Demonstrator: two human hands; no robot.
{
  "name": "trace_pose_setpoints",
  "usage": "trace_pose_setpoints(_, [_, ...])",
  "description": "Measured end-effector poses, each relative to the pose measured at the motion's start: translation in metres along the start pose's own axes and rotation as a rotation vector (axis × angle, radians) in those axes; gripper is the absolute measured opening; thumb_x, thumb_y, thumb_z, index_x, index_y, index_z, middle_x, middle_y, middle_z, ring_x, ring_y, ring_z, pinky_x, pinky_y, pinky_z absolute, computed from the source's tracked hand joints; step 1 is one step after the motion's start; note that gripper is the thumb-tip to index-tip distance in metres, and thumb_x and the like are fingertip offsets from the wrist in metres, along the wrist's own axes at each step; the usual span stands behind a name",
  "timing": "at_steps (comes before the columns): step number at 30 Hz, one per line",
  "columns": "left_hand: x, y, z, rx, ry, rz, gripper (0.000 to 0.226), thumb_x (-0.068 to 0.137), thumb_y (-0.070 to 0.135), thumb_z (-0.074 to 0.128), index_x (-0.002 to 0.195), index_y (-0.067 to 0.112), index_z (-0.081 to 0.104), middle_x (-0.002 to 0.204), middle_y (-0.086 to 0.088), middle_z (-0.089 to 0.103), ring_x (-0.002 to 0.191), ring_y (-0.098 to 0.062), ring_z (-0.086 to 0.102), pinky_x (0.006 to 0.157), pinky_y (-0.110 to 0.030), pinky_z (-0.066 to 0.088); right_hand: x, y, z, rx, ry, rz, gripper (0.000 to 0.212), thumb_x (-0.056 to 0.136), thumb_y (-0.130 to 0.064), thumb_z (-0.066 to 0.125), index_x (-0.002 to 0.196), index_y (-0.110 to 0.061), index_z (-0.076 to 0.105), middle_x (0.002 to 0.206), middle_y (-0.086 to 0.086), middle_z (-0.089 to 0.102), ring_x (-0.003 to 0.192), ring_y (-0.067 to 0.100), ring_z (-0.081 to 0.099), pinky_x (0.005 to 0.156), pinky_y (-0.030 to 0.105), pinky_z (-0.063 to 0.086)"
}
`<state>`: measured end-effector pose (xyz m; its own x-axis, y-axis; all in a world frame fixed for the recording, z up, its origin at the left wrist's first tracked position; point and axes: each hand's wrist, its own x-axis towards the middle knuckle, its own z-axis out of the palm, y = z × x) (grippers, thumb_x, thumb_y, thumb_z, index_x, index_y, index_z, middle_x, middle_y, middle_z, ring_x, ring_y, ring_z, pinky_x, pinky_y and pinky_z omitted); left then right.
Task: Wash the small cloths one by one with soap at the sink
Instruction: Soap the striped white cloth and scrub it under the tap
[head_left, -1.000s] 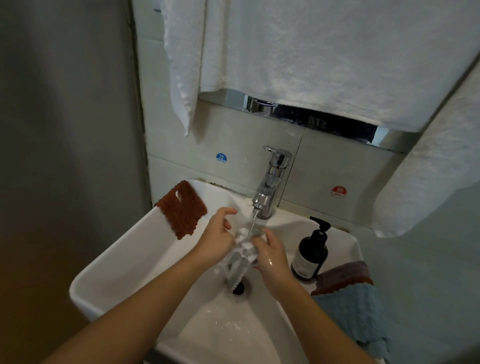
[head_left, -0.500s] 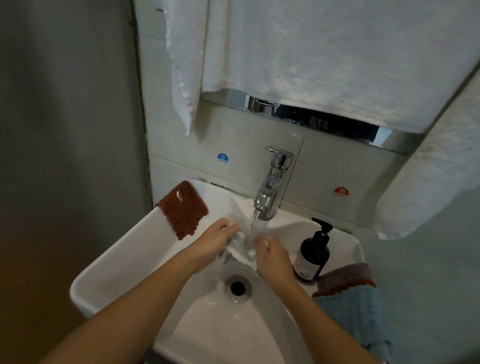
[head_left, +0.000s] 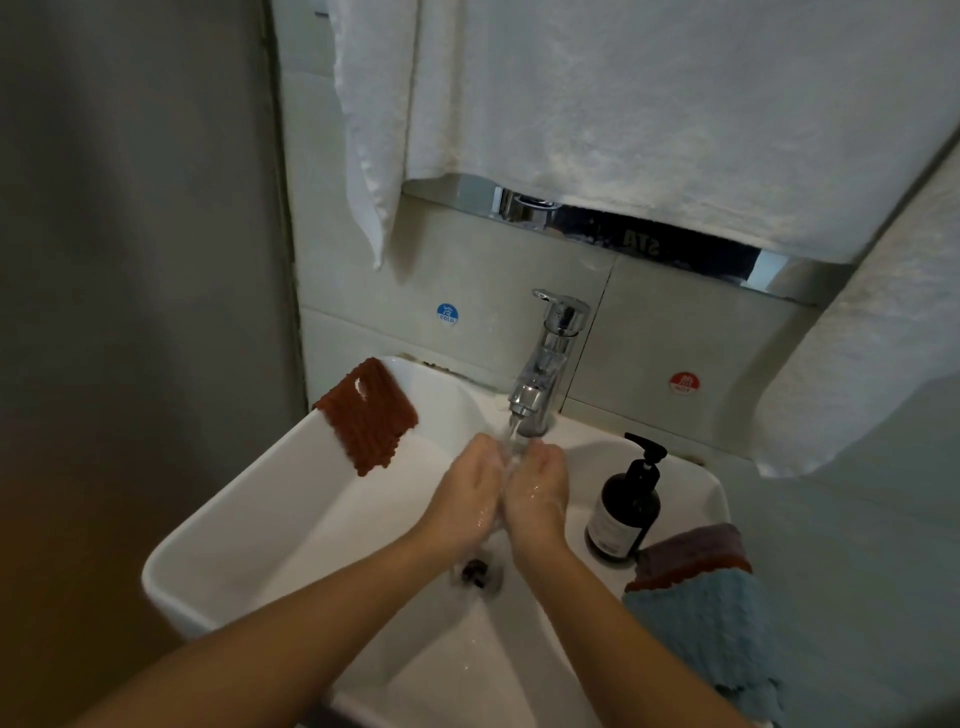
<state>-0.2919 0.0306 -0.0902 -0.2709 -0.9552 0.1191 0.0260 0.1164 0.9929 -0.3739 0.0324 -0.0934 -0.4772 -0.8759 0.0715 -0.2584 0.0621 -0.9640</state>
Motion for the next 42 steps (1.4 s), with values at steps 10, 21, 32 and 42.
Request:
trace_pose_setpoints(10, [0.005, 0.004, -0.007, -0.007, 0.169, -0.089, 0.012, 0.102, 0.026, 0.047, 0.110, 0.017, 0.048, 0.080, -0.003, 0.062, 0.061, -0.010, 0.061, 0.046, -0.021, 0.046, 0.009, -0.007, -0.017, 0.143, -0.281, 0.055, 0.014, 0.102, -0.022, 0.048, 0.099, -0.014, 0.060, 0.088, 0.007, 0.069, 0.073, 0.016, 0.065, 0.059, 0.025, 0.049])
trace_pose_setpoints(21, [0.003, -0.002, 0.004, 0.148, 0.005, 0.015, 0.022, 0.105, 0.028, 0.040, 0.093, 0.021, 0.057, 0.081, 0.003, 0.063, 0.075, -0.008, 0.063, 0.064, -0.024, 0.052, 0.000, 0.001, -0.005, 0.132, -0.040, 0.201, 0.020, 0.104, -0.021, 0.038, 0.107, -0.009, 0.053, 0.096, 0.010, 0.060, 0.082, 0.020, 0.059, 0.066, 0.029, 0.048])
trace_pose_setpoints(32, [0.028, -0.003, -0.006, 0.380, 0.193, 0.025, 0.031, 0.103, 0.033, 0.041, 0.076, 0.023, 0.051, 0.075, 0.001, 0.055, 0.073, -0.016, 0.054, 0.064, -0.032, 0.041, -0.001, -0.008, 0.009, 0.342, -0.018, 0.165, 0.006, 0.102, -0.026, 0.047, 0.097, -0.027, 0.051, 0.100, 0.003, 0.062, 0.089, 0.019, 0.061, 0.077, 0.039, 0.056])
trace_pose_setpoints(42, [0.014, -0.005, -0.004, 0.207, 0.183, 0.084, 0.023, 0.104, 0.027, 0.041, 0.086, 0.019, 0.052, 0.077, 0.002, 0.061, 0.070, -0.006, 0.061, 0.059, -0.022, 0.049, 0.000, 0.003, 0.002, 0.110, -0.141, 0.063, 0.022, 0.103, -0.028, 0.041, 0.100, -0.014, 0.057, 0.094, 0.009, 0.065, 0.089, 0.025, 0.064, 0.073, 0.039, 0.055])
